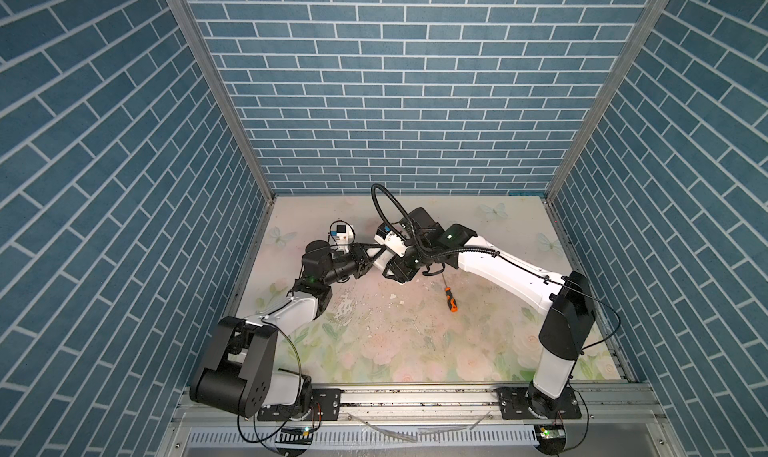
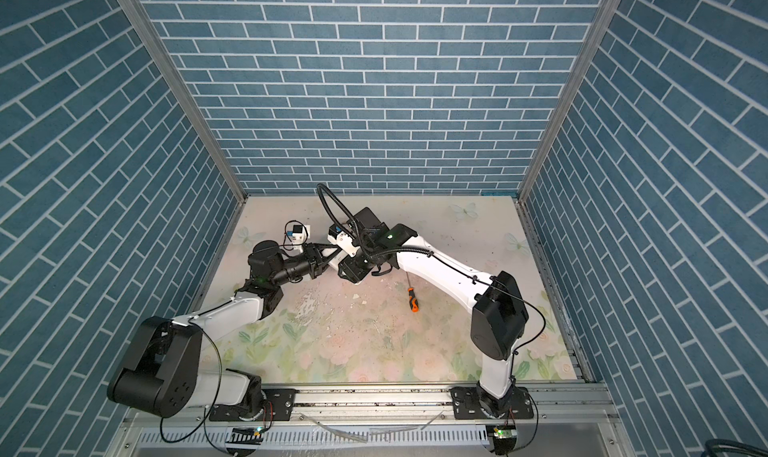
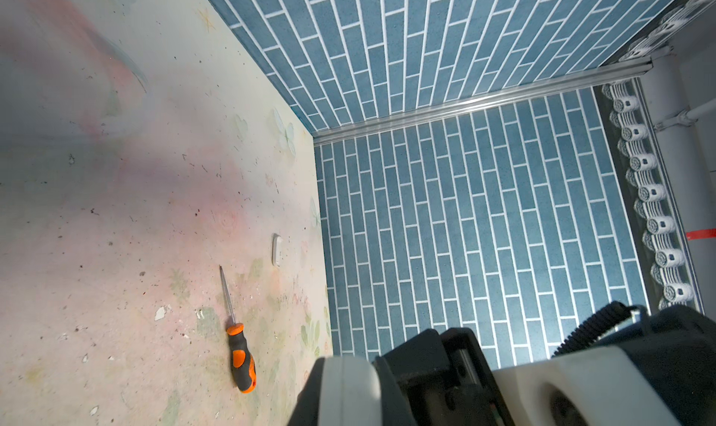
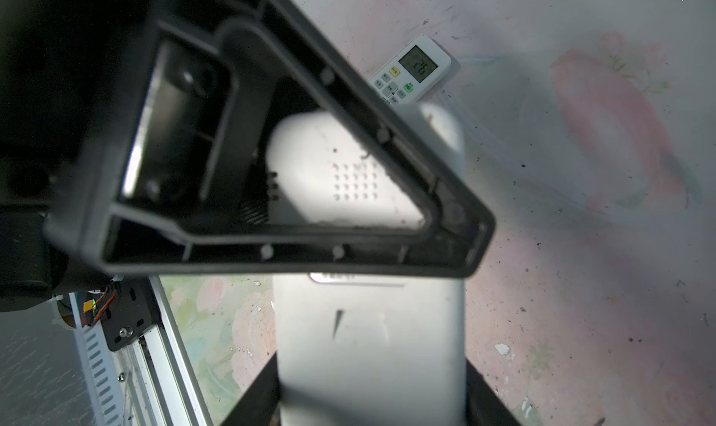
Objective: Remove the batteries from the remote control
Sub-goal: 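Pull the remote away with the right gripper while the left gripper releases it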
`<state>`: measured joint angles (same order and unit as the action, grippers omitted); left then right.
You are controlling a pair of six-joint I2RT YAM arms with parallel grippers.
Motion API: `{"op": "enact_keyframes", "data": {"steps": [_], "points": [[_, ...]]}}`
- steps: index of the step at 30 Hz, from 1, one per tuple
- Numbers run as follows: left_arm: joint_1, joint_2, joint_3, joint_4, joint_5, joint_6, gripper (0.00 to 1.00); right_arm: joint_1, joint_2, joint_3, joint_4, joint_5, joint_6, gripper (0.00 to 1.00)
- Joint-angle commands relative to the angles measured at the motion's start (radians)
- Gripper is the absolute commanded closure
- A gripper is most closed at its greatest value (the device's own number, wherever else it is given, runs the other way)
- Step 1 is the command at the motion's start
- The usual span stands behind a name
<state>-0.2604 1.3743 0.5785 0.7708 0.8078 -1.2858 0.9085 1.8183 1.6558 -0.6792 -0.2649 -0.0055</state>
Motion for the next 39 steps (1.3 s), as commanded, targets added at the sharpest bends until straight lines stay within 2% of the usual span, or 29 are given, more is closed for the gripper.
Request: {"op": "enact_keyframes", "data": {"steps": [1,5,12,21,24,29,39], "points": [[-0.003,-0.004,0.041,0.016,0.001,0.012,0.69,0.009,0.018,0.016,-0.029,0.001,-0.018,0.73],[-0.002,-0.007,0.037,-0.006,-0.005,0.035,0.6,0.01,0.011,-0.008,-0.025,0.001,-0.014,0.75],[0.06,-0.024,0.017,-0.067,0.001,0.082,0.55,0.012,-0.023,-0.083,-0.023,0.011,-0.001,0.76],[0.163,-0.139,0.019,-0.479,-0.021,0.341,0.54,0.014,-0.037,-0.25,0.049,0.059,0.03,0.77],[0.199,-0.212,-0.019,-0.528,-0.027,0.342,0.54,0.015,-0.013,-0.32,0.11,0.075,0.045,0.78],[0.207,-0.339,-0.032,-0.68,-0.062,0.391,0.55,0.037,0.047,-0.362,0.171,0.126,0.049,0.79],[0.208,-0.412,-0.045,-0.735,-0.068,0.385,0.55,0.061,0.161,-0.344,0.215,0.14,0.039,0.78]]}}
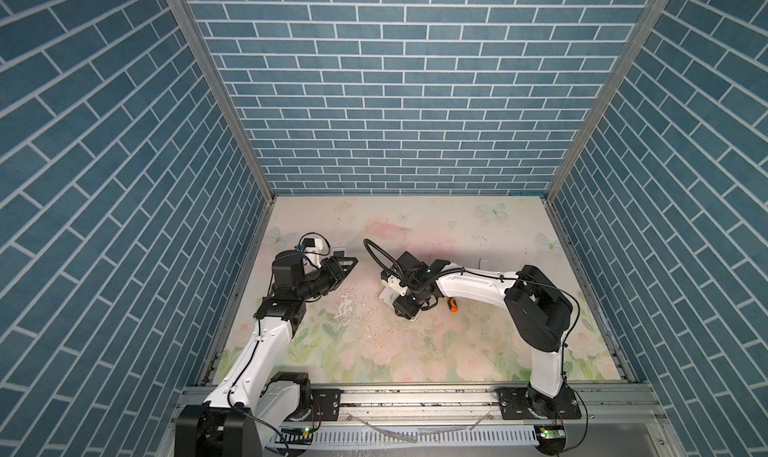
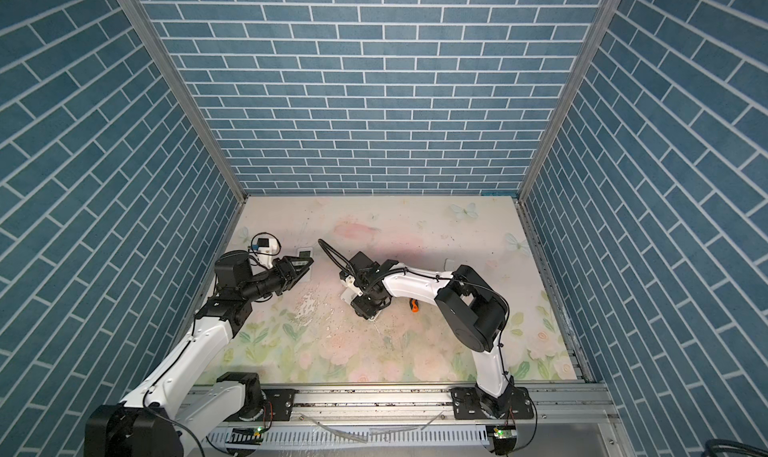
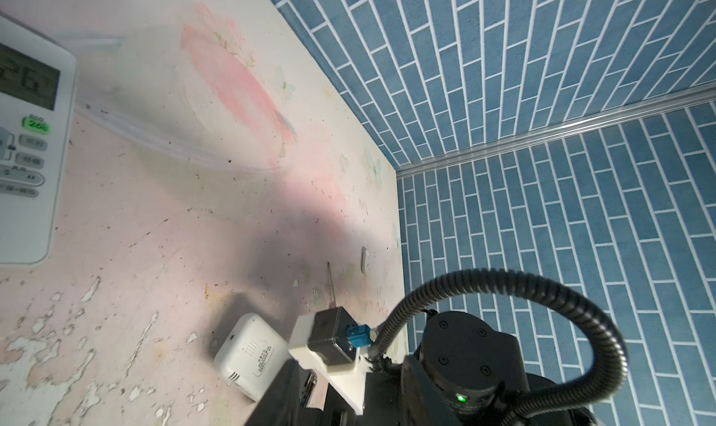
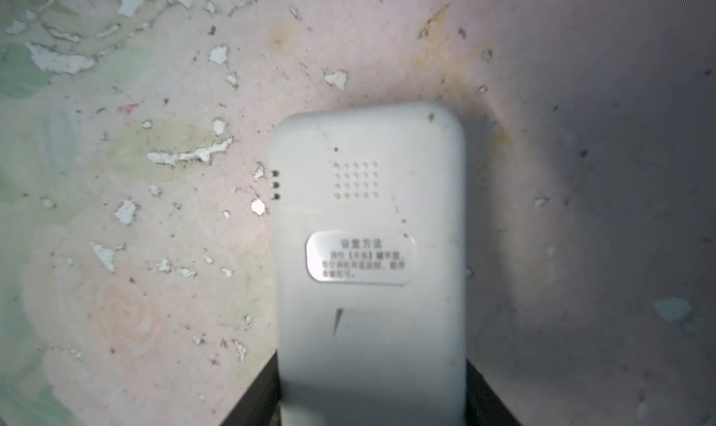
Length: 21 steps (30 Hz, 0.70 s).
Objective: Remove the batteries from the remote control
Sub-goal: 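Pull the remote away with the right gripper while the left gripper releases it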
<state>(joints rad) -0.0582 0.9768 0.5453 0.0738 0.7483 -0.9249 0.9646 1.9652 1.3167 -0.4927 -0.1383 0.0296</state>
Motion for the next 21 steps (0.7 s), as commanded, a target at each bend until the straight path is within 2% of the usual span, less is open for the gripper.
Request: {"op": "enact_keyframes", "data": {"steps": [1,7,12,21], "points": [[0.007,-0.016,-0.011,-0.038,-0.009,0.025,0.55,0.009,0.018,-0.005,0.031,0.012,0.004,0.78],[0.007,-0.014,-0.015,-0.025,-0.009,0.013,0.58,0.014,0.034,-0.023,0.033,0.002,0.003,0.73],[0.007,-0.014,-0.014,-0.019,-0.008,0.009,0.58,0.014,0.042,-0.032,0.031,-0.005,0.011,0.64],[0.008,-0.011,-0.022,0.001,-0.001,0.002,0.58,0.014,0.043,-0.02,-0.007,0.011,0.012,0.53]]}}
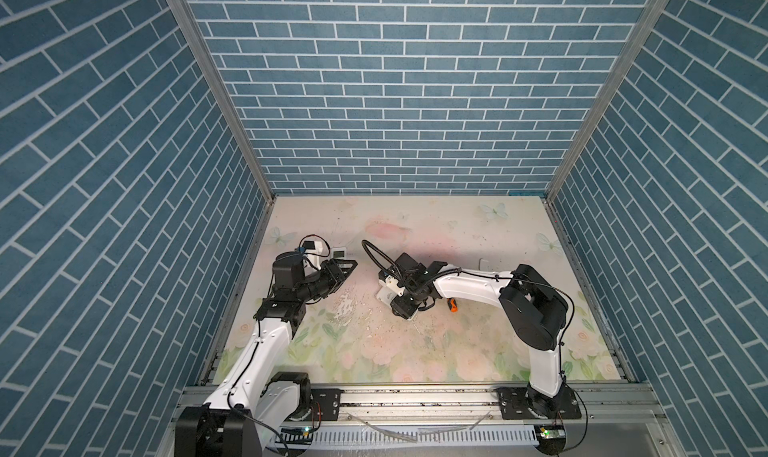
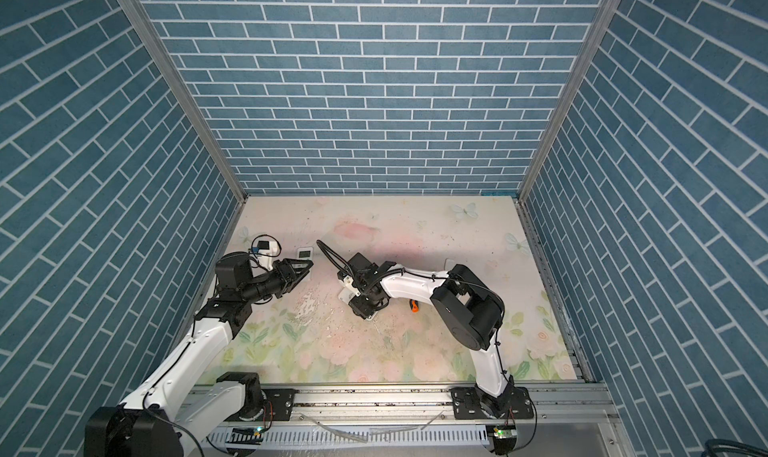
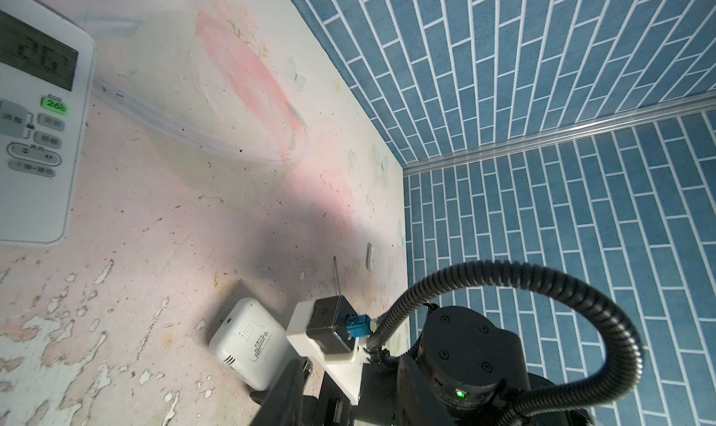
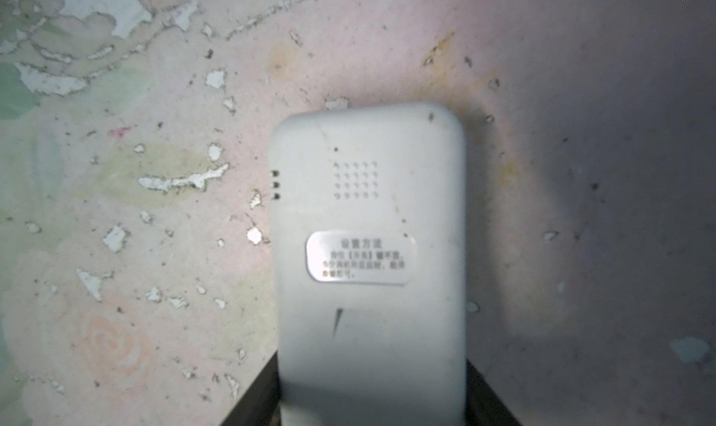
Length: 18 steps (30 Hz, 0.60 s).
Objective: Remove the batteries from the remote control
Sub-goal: 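Pull the remote away with the right gripper while the left gripper releases it, then lower the white remote onto the table with the right gripper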
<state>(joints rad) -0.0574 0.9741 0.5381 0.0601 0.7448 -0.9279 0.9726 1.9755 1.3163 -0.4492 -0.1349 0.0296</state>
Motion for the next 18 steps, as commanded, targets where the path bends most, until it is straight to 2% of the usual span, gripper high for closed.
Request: {"op": "enact_keyframes", "data": {"steps": [1,18], "points": [[0.006,-0.011,-0.015,0.015,0.002,0.005,0.58,0.006,0.031,-0.019,-0.055,0.011,0.012,0.52],[0.01,0.0,-0.04,0.061,0.01,-0.017,0.58,0.006,0.027,-0.02,-0.08,0.022,0.013,0.4]]}}
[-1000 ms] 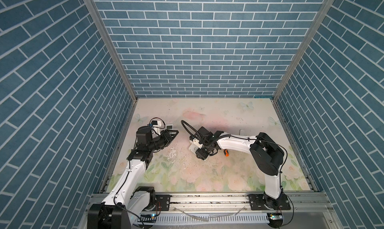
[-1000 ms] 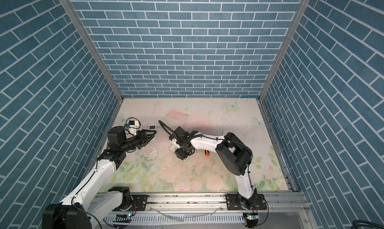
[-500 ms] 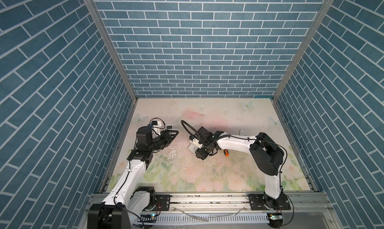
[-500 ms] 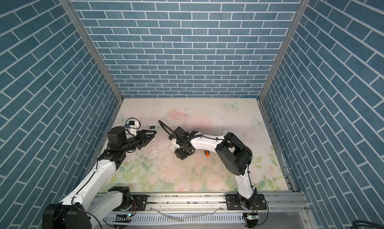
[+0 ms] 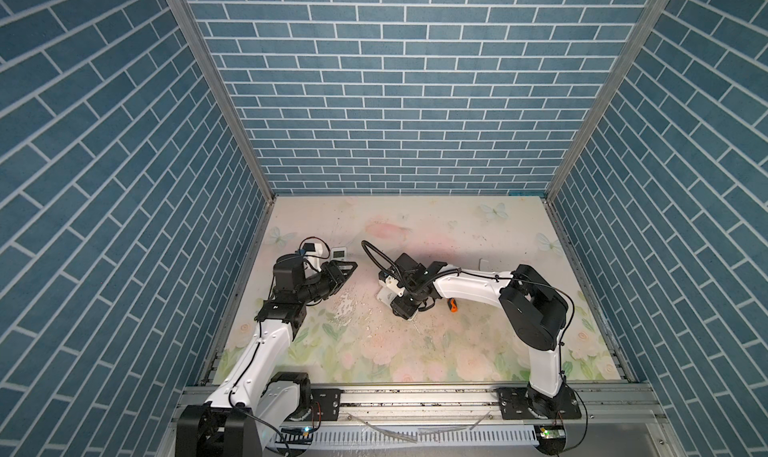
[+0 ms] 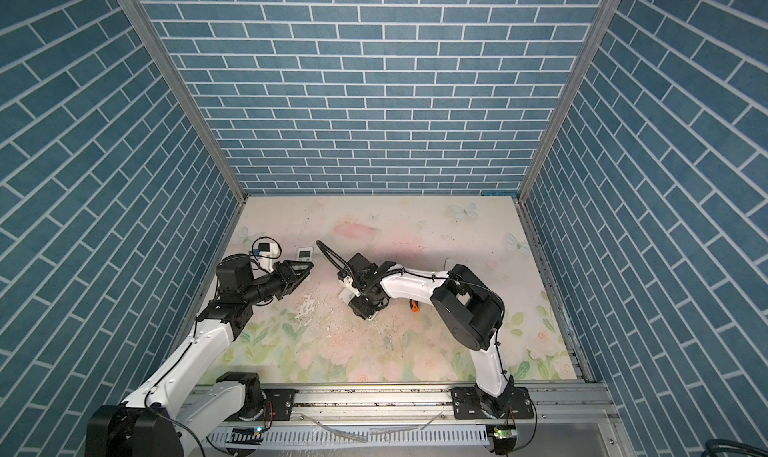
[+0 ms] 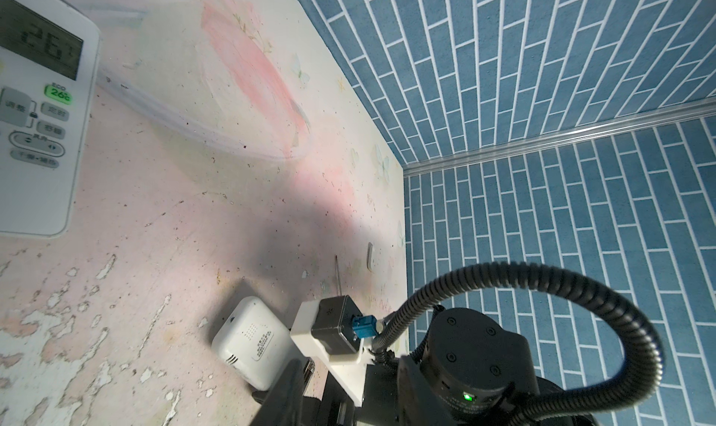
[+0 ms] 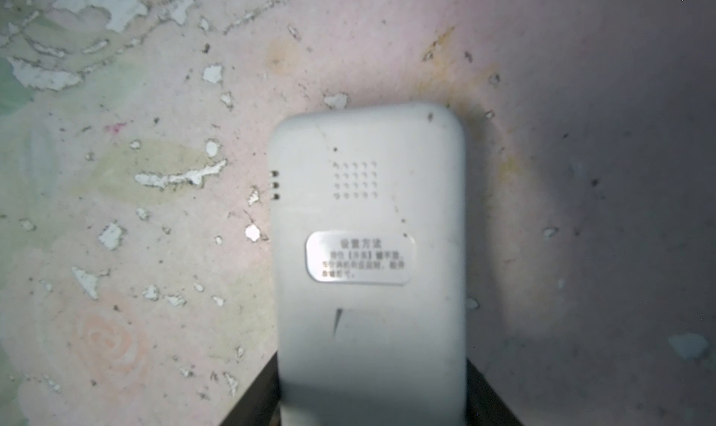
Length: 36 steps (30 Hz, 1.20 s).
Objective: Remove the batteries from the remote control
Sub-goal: 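Lower the white remote onto the table with the right gripper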
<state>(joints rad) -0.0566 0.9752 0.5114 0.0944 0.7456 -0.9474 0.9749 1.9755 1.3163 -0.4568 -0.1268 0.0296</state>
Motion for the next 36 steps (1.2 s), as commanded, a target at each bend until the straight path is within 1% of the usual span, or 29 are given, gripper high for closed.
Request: {"op": "enact_keyframes", "data": {"steps": [1,7,13,19,22,24,27,31,36], "points": [[0.008,0.0,-0.014,0.027,0.011,0.003,0.58,0.005,0.028,-0.019,-0.075,0.015,0.015,0.4],[0.012,0.003,-0.019,0.034,0.015,0.0,0.58,0.003,0.026,-0.021,-0.076,0.021,0.014,0.34],[0.014,0.002,-0.015,0.033,0.017,0.0,0.59,0.004,0.015,-0.036,-0.097,0.033,0.016,0.33],[0.015,0.02,-0.006,0.043,0.021,0.0,0.59,0.0,-0.018,-0.089,-0.129,0.115,0.037,0.31],[0.015,0.037,0.0,0.057,0.024,-0.002,0.59,-0.025,-0.033,-0.118,-0.127,0.133,0.065,0.31],[0.014,0.05,0.004,0.071,0.027,-0.004,0.59,-0.048,-0.039,-0.13,-0.115,0.123,0.075,0.31],[0.015,0.069,0.007,0.091,0.034,-0.011,0.6,-0.07,-0.034,-0.114,-0.11,0.117,0.07,0.31],[0.014,0.068,0.006,0.092,0.034,-0.015,0.6,-0.098,-0.001,-0.06,-0.127,0.15,0.06,0.32],[0.015,0.059,-0.002,0.092,0.034,-0.016,0.61,-0.121,0.009,-0.022,-0.144,0.135,0.031,0.32]]}}
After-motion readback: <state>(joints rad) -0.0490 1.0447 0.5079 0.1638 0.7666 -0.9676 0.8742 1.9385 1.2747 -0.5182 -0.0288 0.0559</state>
